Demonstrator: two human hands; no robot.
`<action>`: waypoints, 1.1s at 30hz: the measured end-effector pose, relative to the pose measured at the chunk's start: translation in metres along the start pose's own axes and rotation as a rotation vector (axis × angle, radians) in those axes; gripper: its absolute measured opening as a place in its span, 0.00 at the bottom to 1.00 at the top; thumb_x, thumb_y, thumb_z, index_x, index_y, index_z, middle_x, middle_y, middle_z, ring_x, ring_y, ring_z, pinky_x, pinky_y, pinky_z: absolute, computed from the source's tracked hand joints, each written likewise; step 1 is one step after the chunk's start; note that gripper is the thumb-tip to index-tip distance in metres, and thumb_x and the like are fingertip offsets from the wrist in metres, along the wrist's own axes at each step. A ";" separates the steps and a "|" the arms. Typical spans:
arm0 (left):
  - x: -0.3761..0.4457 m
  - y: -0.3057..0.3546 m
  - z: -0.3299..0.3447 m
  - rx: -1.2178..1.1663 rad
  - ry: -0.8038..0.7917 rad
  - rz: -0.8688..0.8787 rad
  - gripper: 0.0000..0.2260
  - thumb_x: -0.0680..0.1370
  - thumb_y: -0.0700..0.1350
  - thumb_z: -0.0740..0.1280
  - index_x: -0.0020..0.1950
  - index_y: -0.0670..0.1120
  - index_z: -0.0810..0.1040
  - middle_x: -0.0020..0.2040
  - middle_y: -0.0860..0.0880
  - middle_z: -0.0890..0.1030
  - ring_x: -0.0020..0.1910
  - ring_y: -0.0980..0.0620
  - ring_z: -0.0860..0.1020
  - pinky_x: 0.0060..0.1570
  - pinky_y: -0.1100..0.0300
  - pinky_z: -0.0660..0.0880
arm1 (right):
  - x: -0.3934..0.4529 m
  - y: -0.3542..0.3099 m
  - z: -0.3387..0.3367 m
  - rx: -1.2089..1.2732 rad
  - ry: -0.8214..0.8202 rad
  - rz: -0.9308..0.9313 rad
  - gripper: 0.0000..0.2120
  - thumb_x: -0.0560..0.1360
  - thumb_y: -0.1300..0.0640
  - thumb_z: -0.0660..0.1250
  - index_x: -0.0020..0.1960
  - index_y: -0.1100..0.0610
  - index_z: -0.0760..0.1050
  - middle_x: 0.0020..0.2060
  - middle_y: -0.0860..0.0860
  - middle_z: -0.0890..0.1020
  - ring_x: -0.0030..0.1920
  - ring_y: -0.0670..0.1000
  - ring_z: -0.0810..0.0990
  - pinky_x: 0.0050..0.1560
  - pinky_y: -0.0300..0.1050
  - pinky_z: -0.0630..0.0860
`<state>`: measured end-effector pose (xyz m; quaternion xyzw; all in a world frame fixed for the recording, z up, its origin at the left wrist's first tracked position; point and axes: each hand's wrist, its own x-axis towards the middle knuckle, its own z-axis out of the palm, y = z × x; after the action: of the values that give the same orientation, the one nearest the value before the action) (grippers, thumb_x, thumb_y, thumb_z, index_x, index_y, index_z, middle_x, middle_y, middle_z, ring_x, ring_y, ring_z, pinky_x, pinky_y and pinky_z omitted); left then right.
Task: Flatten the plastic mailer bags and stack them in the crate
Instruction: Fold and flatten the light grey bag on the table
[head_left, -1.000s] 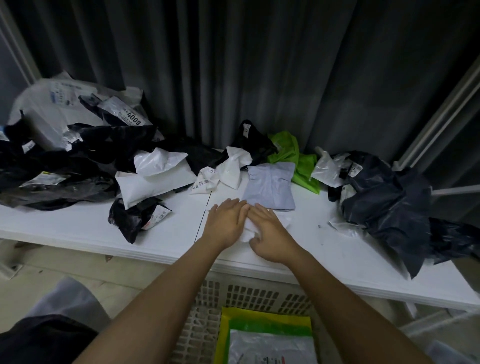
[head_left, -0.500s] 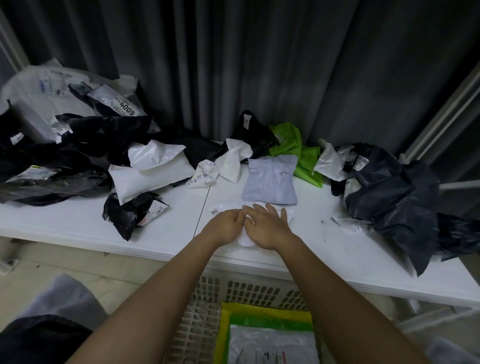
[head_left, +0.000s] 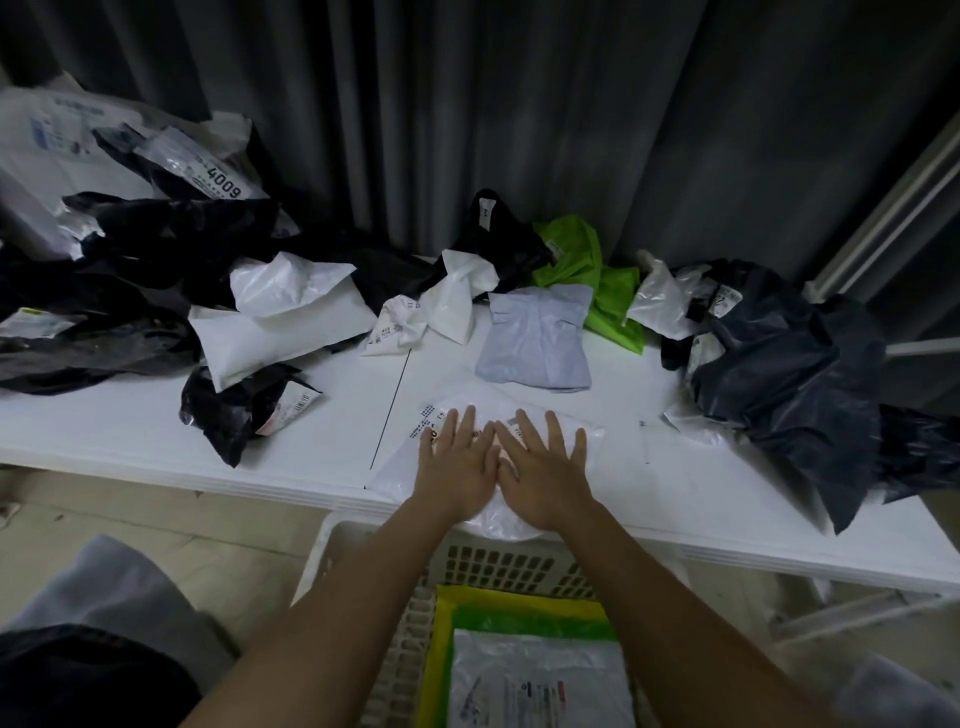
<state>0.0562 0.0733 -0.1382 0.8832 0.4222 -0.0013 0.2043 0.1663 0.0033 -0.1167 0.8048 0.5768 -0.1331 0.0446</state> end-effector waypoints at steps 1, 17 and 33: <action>0.000 0.000 0.001 0.009 0.016 -0.008 0.23 0.84 0.53 0.43 0.79 0.52 0.48 0.79 0.48 0.41 0.77 0.48 0.38 0.74 0.46 0.39 | 0.001 0.001 0.000 -0.003 0.006 0.002 0.25 0.82 0.43 0.43 0.78 0.43 0.41 0.77 0.47 0.38 0.76 0.56 0.34 0.72 0.64 0.34; 0.002 0.007 0.002 0.164 -0.021 -0.203 0.27 0.82 0.59 0.41 0.77 0.53 0.37 0.76 0.44 0.30 0.73 0.42 0.29 0.70 0.34 0.37 | -0.013 0.002 0.017 0.109 0.157 -0.016 0.38 0.71 0.38 0.29 0.78 0.49 0.46 0.78 0.54 0.41 0.76 0.57 0.35 0.73 0.62 0.35; 0.006 -0.002 0.011 0.030 0.056 -0.139 0.26 0.82 0.59 0.40 0.78 0.54 0.40 0.78 0.47 0.35 0.75 0.46 0.33 0.71 0.39 0.34 | -0.037 0.025 0.014 1.004 0.324 0.275 0.25 0.80 0.58 0.59 0.75 0.51 0.57 0.38 0.46 0.76 0.38 0.42 0.75 0.36 0.32 0.70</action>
<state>0.0608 0.0749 -0.1501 0.8545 0.4878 0.0031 0.1788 0.1767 -0.0422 -0.1226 0.8054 0.3314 -0.2592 -0.4175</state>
